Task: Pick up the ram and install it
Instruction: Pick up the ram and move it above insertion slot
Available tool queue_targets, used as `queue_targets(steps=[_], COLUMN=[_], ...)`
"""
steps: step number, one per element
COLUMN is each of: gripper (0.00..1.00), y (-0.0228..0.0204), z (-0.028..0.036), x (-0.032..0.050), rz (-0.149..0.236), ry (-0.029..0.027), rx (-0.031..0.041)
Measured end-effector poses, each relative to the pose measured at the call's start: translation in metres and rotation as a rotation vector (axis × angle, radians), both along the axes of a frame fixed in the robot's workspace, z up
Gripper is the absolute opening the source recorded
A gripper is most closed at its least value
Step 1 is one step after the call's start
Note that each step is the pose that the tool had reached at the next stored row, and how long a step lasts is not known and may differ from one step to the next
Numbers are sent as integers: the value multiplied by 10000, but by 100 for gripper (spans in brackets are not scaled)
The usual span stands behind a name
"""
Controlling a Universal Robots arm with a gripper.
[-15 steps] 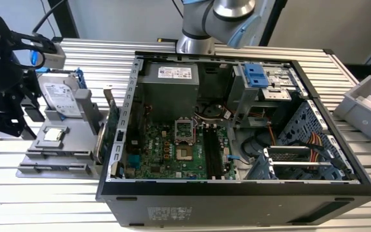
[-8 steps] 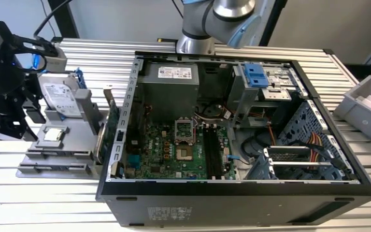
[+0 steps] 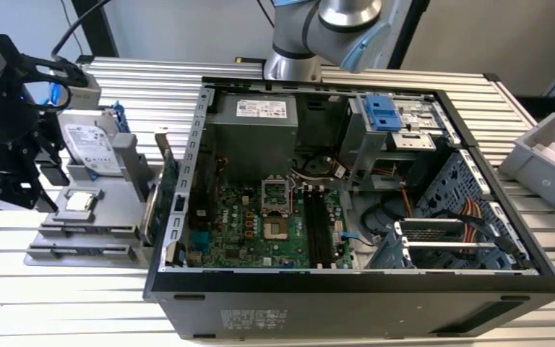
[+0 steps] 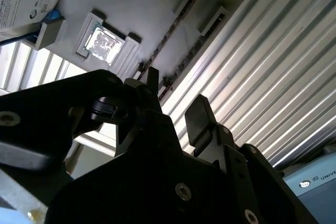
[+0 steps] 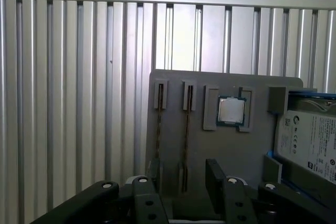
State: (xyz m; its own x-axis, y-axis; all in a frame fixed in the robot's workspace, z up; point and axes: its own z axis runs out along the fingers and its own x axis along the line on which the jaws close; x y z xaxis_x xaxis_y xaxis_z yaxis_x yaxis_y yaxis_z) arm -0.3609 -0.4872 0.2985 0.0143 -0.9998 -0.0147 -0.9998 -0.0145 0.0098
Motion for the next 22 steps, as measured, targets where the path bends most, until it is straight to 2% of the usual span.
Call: queue_targets(steps=[15, 22], gripper=[100, 100], y=[0, 0], z=[-142, -155], x=[0, 0], rz=[0, 0], ry=[-1, -1], rx=[-5, -6])
